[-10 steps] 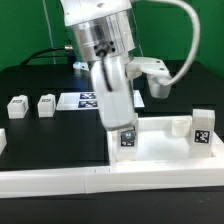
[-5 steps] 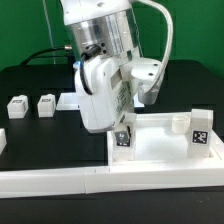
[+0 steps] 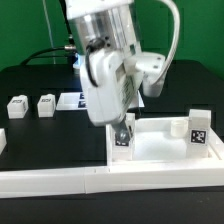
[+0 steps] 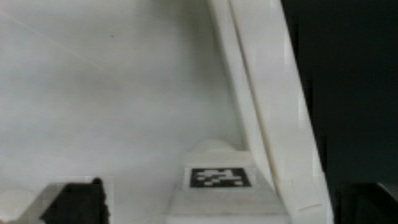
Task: Assemble square table
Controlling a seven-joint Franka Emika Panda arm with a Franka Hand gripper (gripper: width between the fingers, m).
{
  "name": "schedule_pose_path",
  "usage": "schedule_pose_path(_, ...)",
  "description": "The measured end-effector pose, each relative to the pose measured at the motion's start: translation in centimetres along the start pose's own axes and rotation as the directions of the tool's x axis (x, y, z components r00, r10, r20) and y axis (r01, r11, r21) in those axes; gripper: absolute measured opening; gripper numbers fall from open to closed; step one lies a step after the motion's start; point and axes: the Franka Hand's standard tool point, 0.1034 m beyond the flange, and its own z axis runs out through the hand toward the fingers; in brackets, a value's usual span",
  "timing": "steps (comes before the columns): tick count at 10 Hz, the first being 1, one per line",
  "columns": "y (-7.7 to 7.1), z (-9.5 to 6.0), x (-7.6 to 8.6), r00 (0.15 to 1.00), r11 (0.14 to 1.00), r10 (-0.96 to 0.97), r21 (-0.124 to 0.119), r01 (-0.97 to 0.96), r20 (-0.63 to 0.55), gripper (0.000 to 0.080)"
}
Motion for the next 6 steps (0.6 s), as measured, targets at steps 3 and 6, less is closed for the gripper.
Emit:
schedule_pose_path(3,0.46,-0.40,-0.35,1.000,1.000,-0.019,-0.006,0.019,0.005,0.0649)
schedule_pose_path(6,0.52,-0.29,-0.34,1.000,1.000,-0.019,-0.008,0.019,0.004,0.0649)
